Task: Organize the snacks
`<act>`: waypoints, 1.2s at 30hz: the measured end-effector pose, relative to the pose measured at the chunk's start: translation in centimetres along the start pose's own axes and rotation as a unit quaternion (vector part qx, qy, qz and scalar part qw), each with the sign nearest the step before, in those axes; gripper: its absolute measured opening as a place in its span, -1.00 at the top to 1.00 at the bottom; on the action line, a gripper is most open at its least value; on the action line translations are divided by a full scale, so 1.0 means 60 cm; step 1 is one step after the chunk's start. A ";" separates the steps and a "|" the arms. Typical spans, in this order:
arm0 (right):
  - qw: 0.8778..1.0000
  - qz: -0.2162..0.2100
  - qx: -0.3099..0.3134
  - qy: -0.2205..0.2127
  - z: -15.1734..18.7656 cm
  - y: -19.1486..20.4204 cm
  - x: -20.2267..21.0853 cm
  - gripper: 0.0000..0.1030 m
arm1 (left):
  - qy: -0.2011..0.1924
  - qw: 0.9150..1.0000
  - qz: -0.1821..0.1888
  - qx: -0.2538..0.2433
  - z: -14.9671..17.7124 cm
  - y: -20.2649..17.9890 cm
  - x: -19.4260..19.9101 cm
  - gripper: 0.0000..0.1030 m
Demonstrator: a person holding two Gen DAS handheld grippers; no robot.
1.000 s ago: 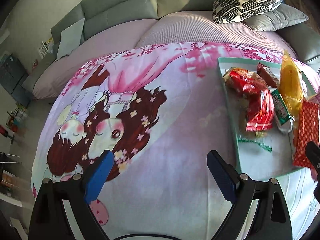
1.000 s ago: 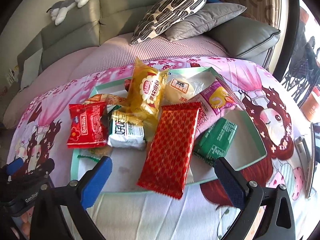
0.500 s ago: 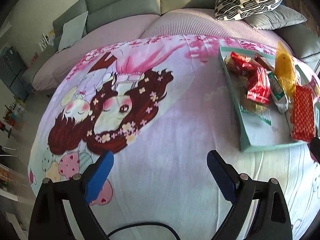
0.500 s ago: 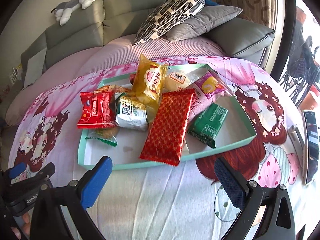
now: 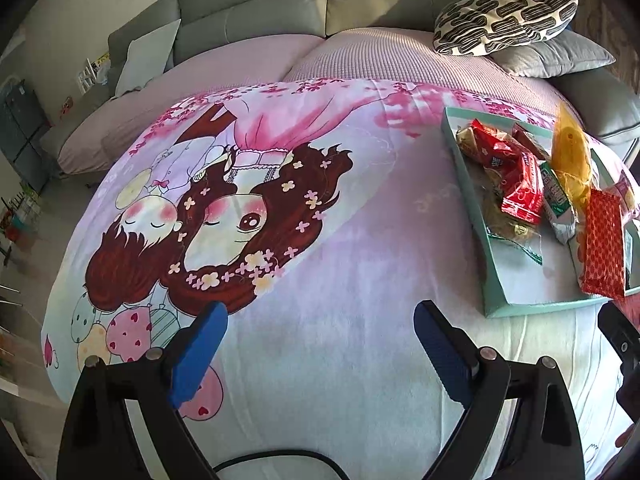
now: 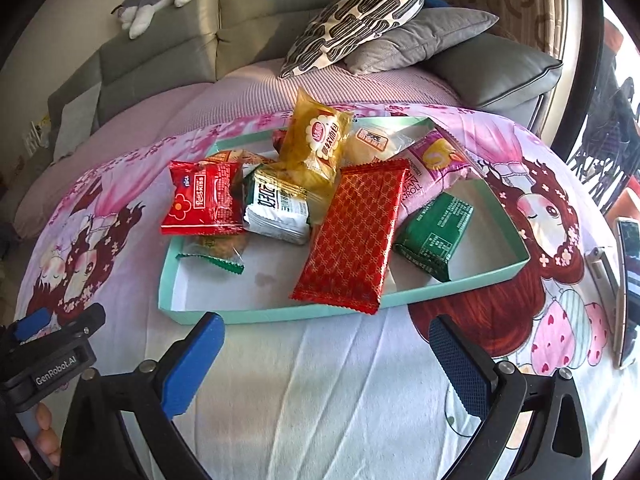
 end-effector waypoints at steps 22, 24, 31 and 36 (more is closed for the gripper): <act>1.000 0.008 0.002 0.007 0.001 -0.008 -0.017 -1.00 | -0.019 1.000 0.016 0.001 -0.018 -0.015 -0.019 -0.84; 1.000 0.007 0.002 0.006 0.000 -0.009 -0.016 -1.00 | -0.022 1.000 0.016 0.001 -0.019 -0.016 -0.018 -0.84; 1.000 0.006 0.002 0.005 0.000 -0.010 -0.014 -1.00 | -0.028 0.999 0.017 -0.003 -0.023 -0.021 -0.014 -0.84; 1.000 0.005 0.002 0.005 0.000 -0.009 -0.014 -1.00 | -0.033 0.999 0.017 -0.005 -0.026 -0.023 -0.011 -0.84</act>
Point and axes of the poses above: each gripper's, at about its wrist camera, not at the fingertips, and x roughly against the way its jaws point, y to its left, z to its underside, the point moved 10 cm from there along -x, roughly the way its jaws point
